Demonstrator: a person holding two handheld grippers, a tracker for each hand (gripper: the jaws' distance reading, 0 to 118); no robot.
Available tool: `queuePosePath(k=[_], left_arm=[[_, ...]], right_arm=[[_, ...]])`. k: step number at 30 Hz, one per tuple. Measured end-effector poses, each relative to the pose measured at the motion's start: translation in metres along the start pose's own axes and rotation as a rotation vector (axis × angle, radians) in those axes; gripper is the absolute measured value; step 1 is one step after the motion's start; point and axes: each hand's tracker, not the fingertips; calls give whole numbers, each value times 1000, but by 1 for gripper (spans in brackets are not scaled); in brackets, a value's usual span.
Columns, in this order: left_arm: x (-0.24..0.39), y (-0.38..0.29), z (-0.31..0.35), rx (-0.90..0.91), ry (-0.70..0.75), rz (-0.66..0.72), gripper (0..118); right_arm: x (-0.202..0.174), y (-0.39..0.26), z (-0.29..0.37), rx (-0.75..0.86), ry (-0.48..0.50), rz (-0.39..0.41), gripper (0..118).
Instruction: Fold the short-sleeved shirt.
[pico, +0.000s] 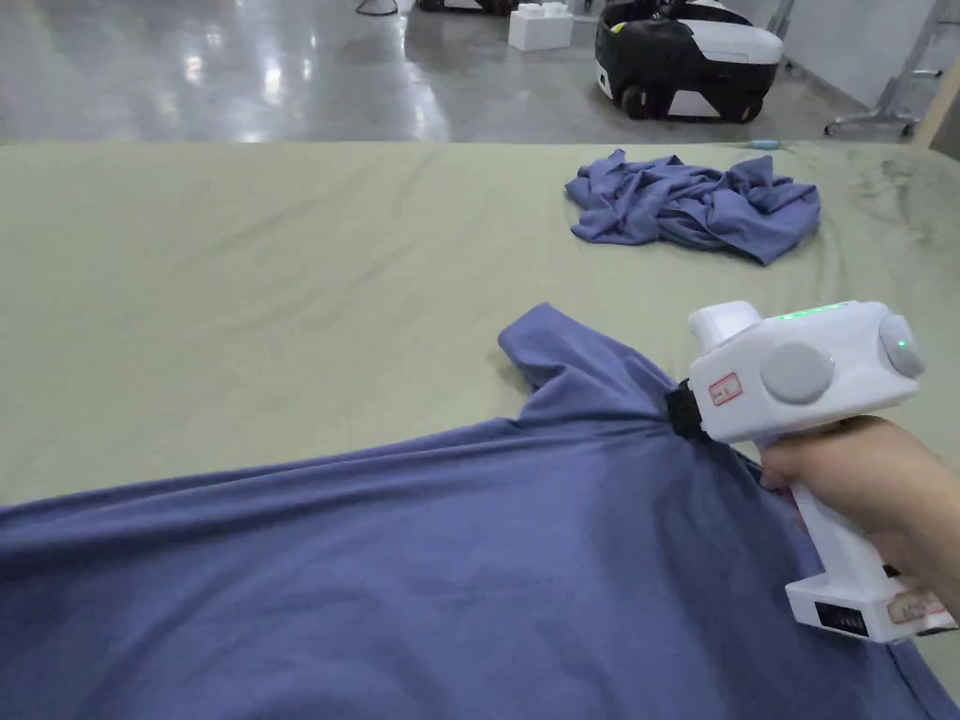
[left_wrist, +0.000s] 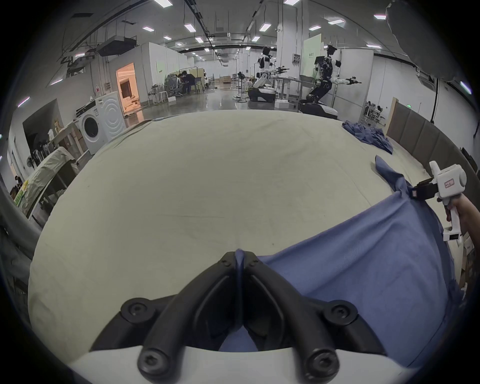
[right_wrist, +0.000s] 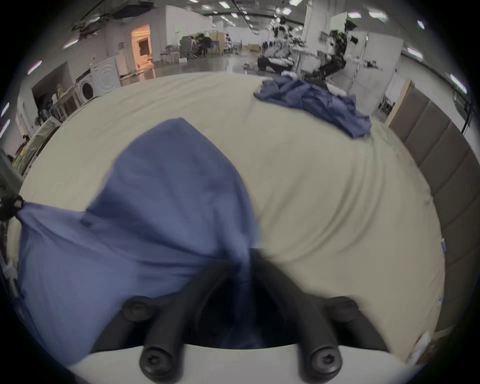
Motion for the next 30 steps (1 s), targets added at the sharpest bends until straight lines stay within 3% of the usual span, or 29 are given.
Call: queuePosePath(k=[3, 4, 7, 11, 21, 30], left_arm=[[0, 8, 23, 35, -7, 16, 3], [1, 12, 33, 54, -15, 23, 3], [1, 33, 81, 137, -12, 8, 3], [-3, 71, 162, 273, -12, 21, 3], [5, 169, 349, 582, 50, -56, 3], [12, 245, 400, 678, 71, 0, 3]], right_arm=[[6, -6, 37, 59, 76, -105, 5], [6, -8, 54, 116, 27, -140, 5], [13, -1, 117, 249, 40, -179, 5], [18, 19, 222, 388, 16, -113, 5], [51, 74, 448, 687, -41, -143, 5], [63, 136, 529, 866, -119, -151, 5]])
